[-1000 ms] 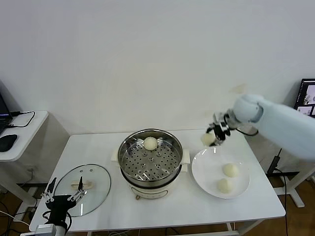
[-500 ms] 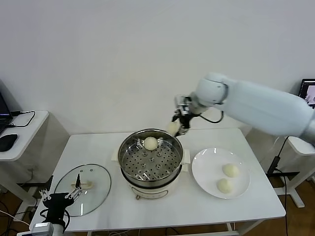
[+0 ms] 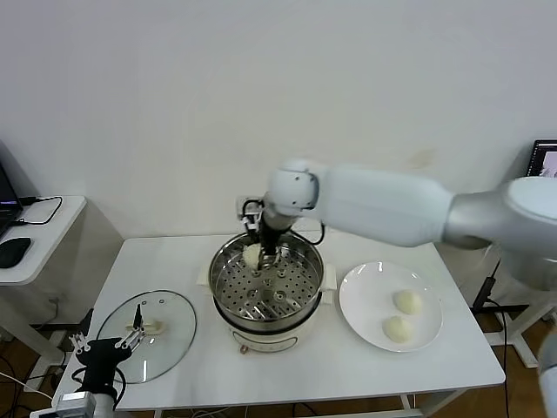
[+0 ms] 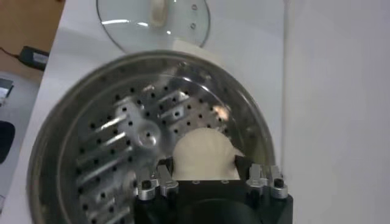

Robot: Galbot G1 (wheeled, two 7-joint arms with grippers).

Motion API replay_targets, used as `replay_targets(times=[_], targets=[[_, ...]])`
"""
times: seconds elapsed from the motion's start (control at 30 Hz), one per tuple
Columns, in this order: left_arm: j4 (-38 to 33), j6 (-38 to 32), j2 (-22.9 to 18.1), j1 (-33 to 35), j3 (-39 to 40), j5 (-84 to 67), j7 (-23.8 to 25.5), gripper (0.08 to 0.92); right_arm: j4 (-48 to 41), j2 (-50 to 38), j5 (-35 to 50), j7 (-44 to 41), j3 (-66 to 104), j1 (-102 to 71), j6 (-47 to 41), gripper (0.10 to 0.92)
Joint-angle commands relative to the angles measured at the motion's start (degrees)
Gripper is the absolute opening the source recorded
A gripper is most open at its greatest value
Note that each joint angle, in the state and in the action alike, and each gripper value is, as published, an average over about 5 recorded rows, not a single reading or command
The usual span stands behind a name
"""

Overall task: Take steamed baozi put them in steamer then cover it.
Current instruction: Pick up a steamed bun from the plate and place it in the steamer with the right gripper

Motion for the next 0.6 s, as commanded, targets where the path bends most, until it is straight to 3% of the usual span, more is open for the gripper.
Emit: replay_targets(times=[0.03, 0.4, 0.6], targets=[[0.5, 0.0, 0.0, -0.3, 0.0, 0.0, 0.0, 0.823, -5.3, 7.3, 0.9, 2.0, -0.8, -3.6, -2.4, 0.628], [0.6, -0.1, 0.0, -0.3, 0.1, 0.0, 0.0, 0.823, -7.1, 8.1, 0.1, 2.5, -0.7, -4.8, -2.4, 0.639], [0.3, 0.0, 0.0, -0.5, 0.3, 0.2, 0.0, 0.823, -6.2, 6.4, -0.4, 1.4, 0.4, -3.7, -2.4, 0.758]])
